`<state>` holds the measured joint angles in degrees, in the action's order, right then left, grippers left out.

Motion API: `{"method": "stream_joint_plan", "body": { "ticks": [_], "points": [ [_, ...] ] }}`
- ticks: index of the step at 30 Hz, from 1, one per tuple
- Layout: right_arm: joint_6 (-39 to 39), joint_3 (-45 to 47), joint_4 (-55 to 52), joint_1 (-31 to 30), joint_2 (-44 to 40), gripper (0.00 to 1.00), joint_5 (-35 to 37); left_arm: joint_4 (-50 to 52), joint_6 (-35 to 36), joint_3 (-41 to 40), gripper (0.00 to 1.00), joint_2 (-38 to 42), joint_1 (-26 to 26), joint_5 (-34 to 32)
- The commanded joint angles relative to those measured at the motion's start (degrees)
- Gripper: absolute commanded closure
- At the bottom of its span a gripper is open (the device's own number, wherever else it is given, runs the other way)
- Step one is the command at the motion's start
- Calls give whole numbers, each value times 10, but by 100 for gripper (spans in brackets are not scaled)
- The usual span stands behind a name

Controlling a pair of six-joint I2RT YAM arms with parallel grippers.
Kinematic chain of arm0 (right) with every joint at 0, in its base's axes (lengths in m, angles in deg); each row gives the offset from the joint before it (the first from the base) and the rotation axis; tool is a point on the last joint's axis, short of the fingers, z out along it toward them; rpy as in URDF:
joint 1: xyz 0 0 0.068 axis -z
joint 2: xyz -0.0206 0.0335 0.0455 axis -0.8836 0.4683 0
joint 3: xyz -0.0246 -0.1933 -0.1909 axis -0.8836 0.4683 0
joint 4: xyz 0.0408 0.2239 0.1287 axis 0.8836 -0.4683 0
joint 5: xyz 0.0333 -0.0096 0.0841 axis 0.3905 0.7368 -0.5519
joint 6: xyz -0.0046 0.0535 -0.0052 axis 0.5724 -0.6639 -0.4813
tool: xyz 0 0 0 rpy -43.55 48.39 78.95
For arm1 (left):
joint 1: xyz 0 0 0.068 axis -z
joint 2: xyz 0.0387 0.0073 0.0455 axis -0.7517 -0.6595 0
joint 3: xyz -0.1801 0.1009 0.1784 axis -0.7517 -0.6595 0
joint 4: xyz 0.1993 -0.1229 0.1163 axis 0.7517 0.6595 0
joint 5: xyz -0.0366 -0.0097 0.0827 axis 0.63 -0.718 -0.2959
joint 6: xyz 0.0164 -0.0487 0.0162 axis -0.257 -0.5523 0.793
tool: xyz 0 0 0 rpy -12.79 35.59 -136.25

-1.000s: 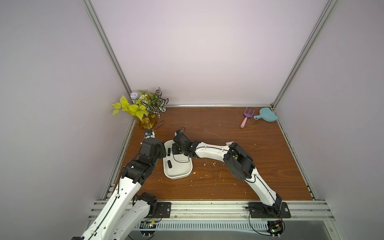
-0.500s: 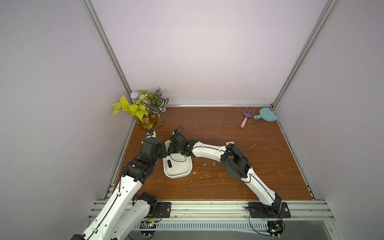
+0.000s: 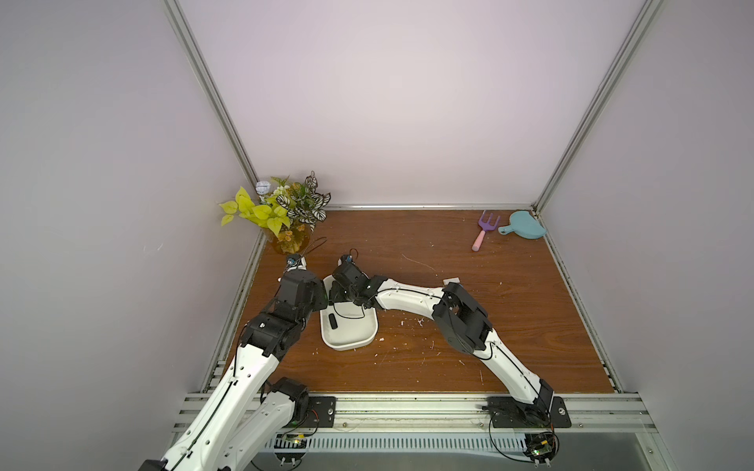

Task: Put the usb flash drive into the storage box
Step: Place the USB flash in the storage box, then pick up the USB flash from the center of the board.

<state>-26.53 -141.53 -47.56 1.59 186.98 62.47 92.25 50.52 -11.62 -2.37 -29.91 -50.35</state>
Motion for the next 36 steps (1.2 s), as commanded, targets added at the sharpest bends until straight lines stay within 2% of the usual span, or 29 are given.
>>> {"method": "stream_joint_plan", "body": {
  "ticks": [1, 6, 10, 12, 14, 16, 18, 22, 24, 27, 31, 36],
  "points": [
    [11, 26, -6, -6, -66, 60, 19, -4, 4, -5, 40, 10, -6, 5],
    [40, 81, 1, -3, -156, 59, 34, -5, 5, -6, 40, 20, -6, 5],
    [56, 196, 49, 23, -264, 59, -12, -17, 15, -11, 39, 31, -6, 31],
    [68, 280, 84, 49, -345, 59, -29, -35, 28, -16, 39, 31, -6, 73],
    [91, 361, 104, 81, -423, 59, -29, -58, 48, -21, 39, 20, -5, 146],
    [112, 446, 125, 124, -497, 59, -18, -78, 37, -20, 39, -7, -3, 210],
    [115, 536, 130, 192, -571, 58, -33, -96, 10, -3, 39, -57, 31, 238],
    [121, 689, 141, 316, -686, 58, -44, -114, 15, 90, 38, -208, 179, 148],
    [123, 746, 143, 369, -725, 57, -36, -137, 25, 141, 38, -308, 213, 160],
    [116, 804, 150, 428, -753, 57, -42, -164, 59, 219, 41, -450, 230, 196],
    [118, 861, 178, 495, -780, 57, -71, -156, 150, 352, 41, -625, 252, 231],
    [126, 894, 193, 545, -806, 56, -85, -150, 241, 473, 40, -744, 252, 275]
  ]
}}
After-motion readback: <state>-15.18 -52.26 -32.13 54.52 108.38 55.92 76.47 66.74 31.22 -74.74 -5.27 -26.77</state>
